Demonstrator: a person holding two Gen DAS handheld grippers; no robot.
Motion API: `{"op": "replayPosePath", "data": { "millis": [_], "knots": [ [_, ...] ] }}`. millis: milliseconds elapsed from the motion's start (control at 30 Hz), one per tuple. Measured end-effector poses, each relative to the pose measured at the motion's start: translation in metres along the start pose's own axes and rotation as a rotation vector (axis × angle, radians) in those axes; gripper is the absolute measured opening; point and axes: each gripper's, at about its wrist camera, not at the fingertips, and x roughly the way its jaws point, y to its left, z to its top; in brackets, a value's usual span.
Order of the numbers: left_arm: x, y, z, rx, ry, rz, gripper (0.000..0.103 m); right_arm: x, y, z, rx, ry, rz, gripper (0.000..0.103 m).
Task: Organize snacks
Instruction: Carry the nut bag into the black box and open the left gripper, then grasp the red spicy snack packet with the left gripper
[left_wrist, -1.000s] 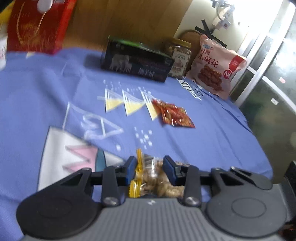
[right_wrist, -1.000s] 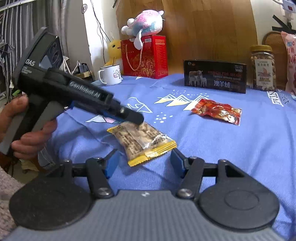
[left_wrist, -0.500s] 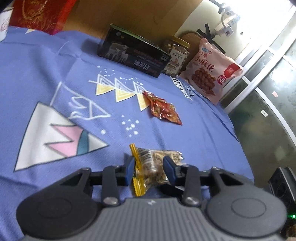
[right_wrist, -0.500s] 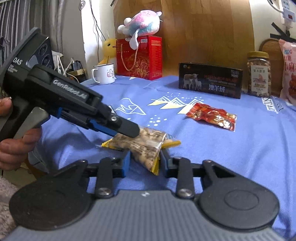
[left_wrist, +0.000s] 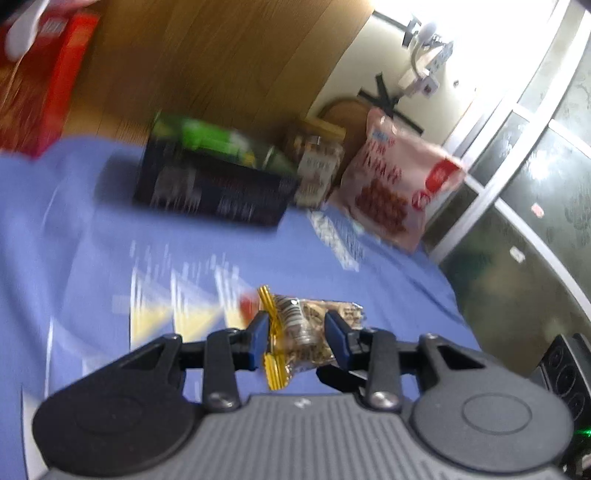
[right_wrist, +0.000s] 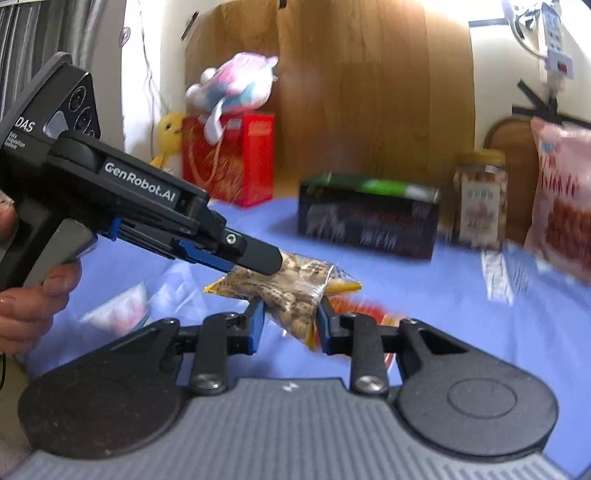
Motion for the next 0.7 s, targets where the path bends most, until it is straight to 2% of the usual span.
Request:
{"op": "replayPosePath", "data": {
  "millis": [167, 367, 567, 667, 700],
  "knots": [
    [0.027, 0.005, 0.060, 0.004, -0.068, -0.004, 0.033, 0.040, -0.038, 0.045, 0.005, -0.045, -0.011, 0.032],
    [0.077, 0.032, 0.124, -0.021, -0.131, 0.009, 0.033, 0.108, -0.084, 0.089, 0.043, -0.063, -0.045, 0.032],
    [0.126, 0.053, 0.153, -0.034, -0.126, 0.116, 0.033, 0.167, -0.103, 0.101, 0.050, -0.028, -0.098, 0.032],
    [0.141, 0.054, 0.152, -0.003, -0.126, 0.196, 0.034, 0.185, -0.102, 0.096, 0.036, 0.004, -0.126, 0.036],
    [0.145, 0.054, 0.150, 0.011, -0.127, 0.223, 0.036, 0.187, -0.101, 0.095, 0.034, 0.012, -0.138, 0.040]
  ]
}}
